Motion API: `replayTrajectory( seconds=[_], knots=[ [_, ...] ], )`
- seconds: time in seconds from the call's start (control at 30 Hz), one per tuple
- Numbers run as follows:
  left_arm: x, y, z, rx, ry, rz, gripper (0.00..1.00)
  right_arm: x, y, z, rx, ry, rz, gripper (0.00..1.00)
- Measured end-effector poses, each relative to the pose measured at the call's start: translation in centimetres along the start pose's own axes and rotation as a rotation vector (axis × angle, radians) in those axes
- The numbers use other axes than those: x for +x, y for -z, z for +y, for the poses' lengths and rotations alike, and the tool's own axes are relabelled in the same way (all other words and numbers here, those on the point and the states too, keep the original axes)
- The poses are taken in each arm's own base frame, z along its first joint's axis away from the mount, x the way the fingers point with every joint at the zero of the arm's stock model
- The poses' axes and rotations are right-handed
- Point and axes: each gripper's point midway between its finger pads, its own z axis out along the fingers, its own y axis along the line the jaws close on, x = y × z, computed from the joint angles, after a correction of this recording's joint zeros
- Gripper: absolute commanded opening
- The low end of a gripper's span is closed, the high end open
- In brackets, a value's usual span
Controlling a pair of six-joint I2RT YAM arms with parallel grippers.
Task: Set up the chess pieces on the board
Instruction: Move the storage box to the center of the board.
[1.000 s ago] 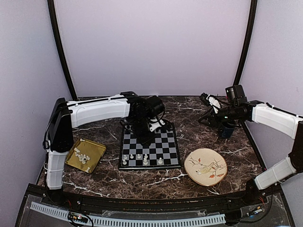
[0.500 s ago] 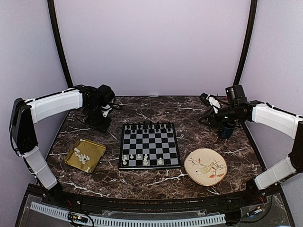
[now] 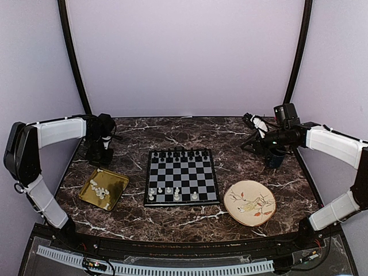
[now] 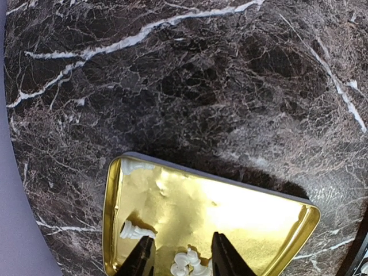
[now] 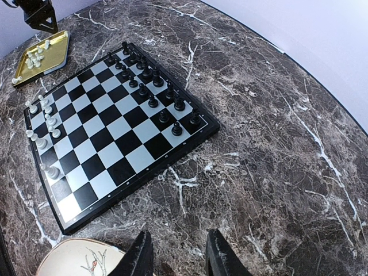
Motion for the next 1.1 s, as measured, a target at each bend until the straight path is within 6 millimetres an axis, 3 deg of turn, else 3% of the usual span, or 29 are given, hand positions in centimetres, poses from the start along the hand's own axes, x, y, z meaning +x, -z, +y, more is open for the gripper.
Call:
replayTrajectory(
  seconds=[0.23, 0.47, 0.73, 1.1],
  knots=[
    [-1.5, -1.2, 0.4, 0.012, 0.023, -0.026, 0.48, 0.0, 0.0, 0.0, 0.000, 0.006, 0.000, 0.32],
    [-2.0, -2.0, 1.2, 0.025, 0.062, -0.039, 0.47, 0.1, -0.1, 0.0, -0.001, 0.008, 0.003, 0.32],
    [-0.8, -4.0, 1.4, 0.051, 0.074, -0.019, 0.49, 0.4, -0.4, -0.1, -0.006, 0.001, 0.013, 0.32],
    [-1.6, -4.4, 1.2, 0.081, 0.061, -0.051, 0.54, 0.5, -0.4, -0.1, -0.006, 0.002, 0.014, 0.32]
  ],
)
